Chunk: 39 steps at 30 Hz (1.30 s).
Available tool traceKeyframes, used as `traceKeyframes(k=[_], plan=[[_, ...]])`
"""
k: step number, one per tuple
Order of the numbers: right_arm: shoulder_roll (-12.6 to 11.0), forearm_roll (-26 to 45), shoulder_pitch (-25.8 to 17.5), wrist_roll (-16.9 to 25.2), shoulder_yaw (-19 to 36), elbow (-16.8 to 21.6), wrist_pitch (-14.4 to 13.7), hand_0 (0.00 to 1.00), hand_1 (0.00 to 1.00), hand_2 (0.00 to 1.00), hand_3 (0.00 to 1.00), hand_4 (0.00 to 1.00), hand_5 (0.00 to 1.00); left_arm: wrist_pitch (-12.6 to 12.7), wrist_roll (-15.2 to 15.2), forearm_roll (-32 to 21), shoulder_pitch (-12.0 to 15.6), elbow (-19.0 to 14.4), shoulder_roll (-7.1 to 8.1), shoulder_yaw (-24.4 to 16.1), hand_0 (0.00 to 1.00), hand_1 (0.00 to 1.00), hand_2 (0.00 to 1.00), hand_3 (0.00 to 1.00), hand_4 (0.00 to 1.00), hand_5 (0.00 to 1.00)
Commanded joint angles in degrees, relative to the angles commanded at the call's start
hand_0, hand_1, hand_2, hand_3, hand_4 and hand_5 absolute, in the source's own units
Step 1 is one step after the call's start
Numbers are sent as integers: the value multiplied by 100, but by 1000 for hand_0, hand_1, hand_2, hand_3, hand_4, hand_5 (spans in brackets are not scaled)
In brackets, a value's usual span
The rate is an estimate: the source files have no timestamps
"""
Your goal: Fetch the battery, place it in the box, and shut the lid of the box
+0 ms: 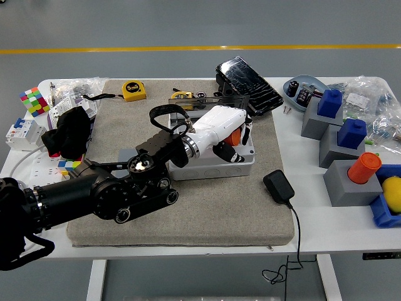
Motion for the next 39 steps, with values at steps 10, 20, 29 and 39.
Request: traceKeyframes(k=[10, 20, 29, 39], plan=[[5, -9, -17, 7, 18, 16, -7, 667, 674, 689, 539, 912, 509, 29, -2, 244, 60, -57, 93, -125, 596, 659, 700, 772, 998, 98], [29, -35, -57, 3, 144, -2, -5, 667, 674, 689, 540, 912, 509, 353, -533, 554, 565, -1158, 489, -1262, 615, 692, 694, 755, 998, 309], [35, -64, -82, 4, 228, 26, -9, 667, 675, 689, 539, 912, 509, -198, 218, 754, 729, -1137, 753, -1930, 733, 820, 791, 806, 998, 368], [23, -56, -139, -4, 224, 35, 2, 667, 675, 689, 539, 912, 509, -925, 1073, 597, 1099, -1769, 1185, -1951, 484, 626, 677, 772, 998, 422]])
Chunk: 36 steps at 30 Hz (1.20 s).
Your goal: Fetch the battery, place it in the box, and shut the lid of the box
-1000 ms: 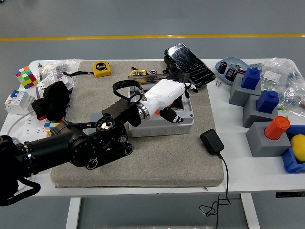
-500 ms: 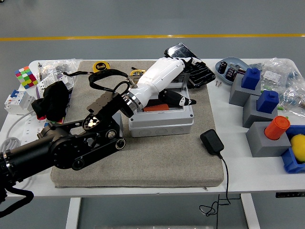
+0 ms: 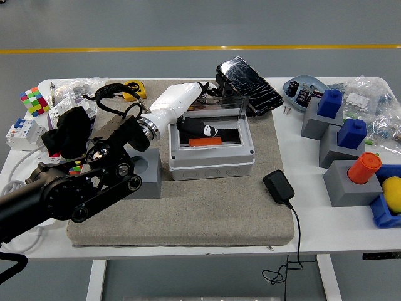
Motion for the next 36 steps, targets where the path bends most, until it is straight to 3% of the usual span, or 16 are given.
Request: traceKeyframes(k=[6, 9, 19, 23, 27, 32, 35, 36], plan=[[-7, -15, -38, -4, 35, -21, 5, 667, 675, 689, 539, 912, 509, -376, 449, 108, 237, -821, 258, -19, 457, 624, 673, 771, 998, 432], [-8, -22, -46, -5, 50, -22, 4, 667, 675, 689, 539, 912, 509, -451, 548, 183, 299, -1049, 317, 22, 457, 624, 673, 771, 998, 432], [6, -22, -40, -4, 41, -9, 3, 667, 675, 689, 539, 912, 509, -516, 551, -87, 359, -701, 222, 297, 490, 683, 723, 781, 998, 449], [3, -26, -42, -4, 46, -7, 4, 667, 675, 689, 539, 912, 509, -496, 515, -98, 453, -826, 246, 124, 490, 683, 723, 781, 998, 449], [9, -30, -44, -5, 47, -14, 2, 667, 674, 689, 539, 912, 509, -155, 149, -119, 802, -1208, 299, -530, 493, 684, 727, 783, 998, 449], [25, -35, -40, -4, 67, -14, 2, 667, 674, 689, 539, 911, 508, 666, -888, -961, 1468, -1615, 404, -1631, 502, 690, 719, 776, 998, 451], [30, -45, -40, -1, 102, -13, -2, 667, 674, 689, 539, 911, 508, 1046, -1586, -1658, 1909, -1667, 444, -2271, 502, 690, 719, 776, 998, 451], [30, -47, -42, 0, 113, -12, -2, 667, 675, 689, 539, 911, 508, 1145, -1782, -1862, 2044, -1634, 447, -2441, 497, 668, 676, 732, 998, 440]])
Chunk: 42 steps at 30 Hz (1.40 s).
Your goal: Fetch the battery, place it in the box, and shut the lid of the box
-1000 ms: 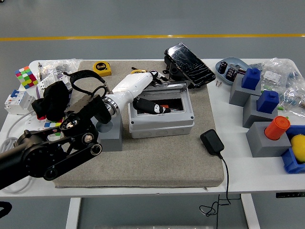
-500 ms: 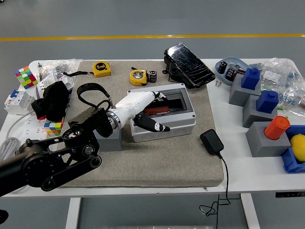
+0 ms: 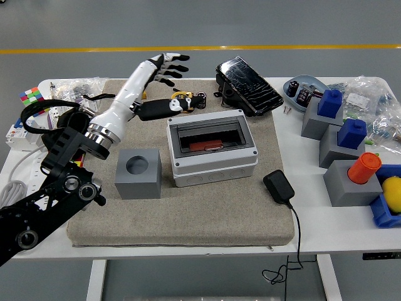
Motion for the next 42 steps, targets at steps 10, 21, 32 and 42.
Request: traceKeyframes(k=[10, 21, 32, 42], plan=[[-3, -28, 39, 3, 77, -17, 0, 667, 675, 689, 539, 912, 509, 262, -1460, -2333, 1037, 245, 98, -1373, 475, 637, 649, 712, 998, 425], [0, -40, 124, 7, 80, -21, -3, 667, 675, 688, 539, 912, 509, 196, -1308, -2748, 1299, 374, 27, -2039, 455, 620, 638, 703, 998, 423], [30, -29, 198, 11, 80, -37, -6, 666, 675, 689, 538, 910, 509, 12, -1044, -2547, 1381, 313, 97, -2114, 452, 615, 636, 698, 998, 419], [46, -21, 257, 16, 63, -54, -7, 666, 674, 689, 538, 909, 508, -42, -930, -2451, 1370, 293, 184, -2221, 437, 603, 631, 680, 998, 386]])
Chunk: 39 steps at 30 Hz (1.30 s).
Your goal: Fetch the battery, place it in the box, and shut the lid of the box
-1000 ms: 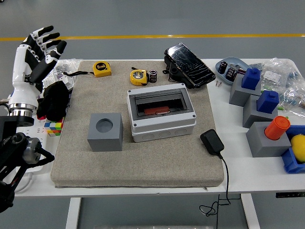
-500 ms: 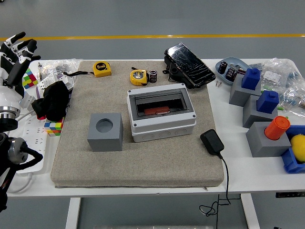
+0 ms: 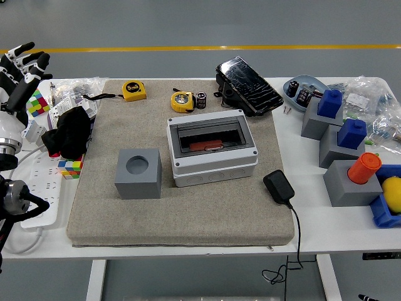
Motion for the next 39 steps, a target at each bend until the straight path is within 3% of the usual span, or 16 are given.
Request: traceKeyframes(k=[9, 39], plan=[[27, 54, 41, 1, -92, -58, 3, 666, 674, 689, 538, 908, 508, -51, 67, 62, -11, 3, -1, -48, 429, 598, 628, 679, 998, 384], [30, 121, 102, 0, -423, -104, 5, 666, 673, 688, 535, 906, 511, -196, 325, 291, 82, 12, 233, 95, 425, 584, 616, 679, 998, 384]])
